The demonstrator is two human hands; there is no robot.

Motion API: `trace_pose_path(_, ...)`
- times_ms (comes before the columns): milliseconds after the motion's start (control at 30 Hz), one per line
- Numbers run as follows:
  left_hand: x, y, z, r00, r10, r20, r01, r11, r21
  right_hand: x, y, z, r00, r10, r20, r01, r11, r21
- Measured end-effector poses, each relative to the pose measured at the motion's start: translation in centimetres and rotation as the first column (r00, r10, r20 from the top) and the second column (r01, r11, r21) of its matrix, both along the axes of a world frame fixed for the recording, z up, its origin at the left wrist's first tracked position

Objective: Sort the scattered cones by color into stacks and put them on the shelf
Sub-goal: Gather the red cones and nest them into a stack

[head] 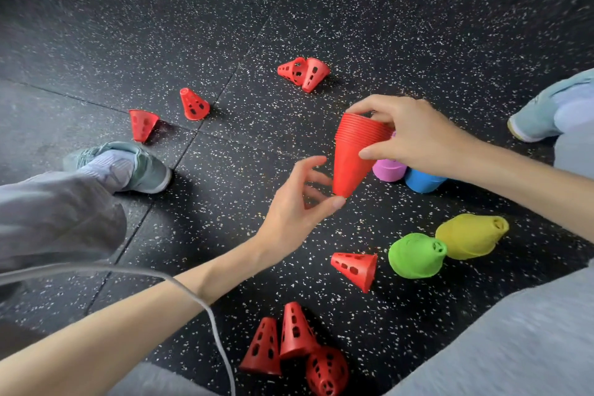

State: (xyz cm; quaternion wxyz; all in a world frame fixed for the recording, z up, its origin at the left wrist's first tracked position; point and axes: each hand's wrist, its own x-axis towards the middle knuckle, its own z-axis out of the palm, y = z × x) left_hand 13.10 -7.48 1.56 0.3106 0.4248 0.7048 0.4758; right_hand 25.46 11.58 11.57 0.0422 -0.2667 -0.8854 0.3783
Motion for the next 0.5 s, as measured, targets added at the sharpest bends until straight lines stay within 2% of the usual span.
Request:
trace_pose_path(67,0.6,-1.3,-2.4,0.983,-0.176,-0.061,0.166,0.975,-0.145,1.4,0.2,-0.5,0.999,-0.026,0.023,0.027,0.999,-0.035)
trace_pose_path(167,1.3,-3.1,-5.9,0.872,-0.480,-0.099,0.421,0.837,-0.350,2.9,0.0,-1.2,0.998,-0.035,0.046,0.039,0.997,-0.069)
trace_pose_path(233,1.9,-4.1,-7.6,0.792,-0.596,-0.136,0.491,0.753,-0.438,3.6,0.0,-1.8,0.997,-0.032,0.073,0.035,0.998,-0.047)
trace_pose_path(300,2.3,-4.9,-8.9,0.739,-0.636,-0.224,0.499,0.739,-0.452,3.9,-0.1,-2.3,0.995,-0.023,0.093,0.029,0.998,-0.062)
trace_pose_path(500,2.3,-4.3,-10.0,0.642,-0.622,-0.448,0.453,0.780,-0.432,3.9,-0.5,-3.1,0.995,0.023,0.102,-0.014,0.996,-0.089)
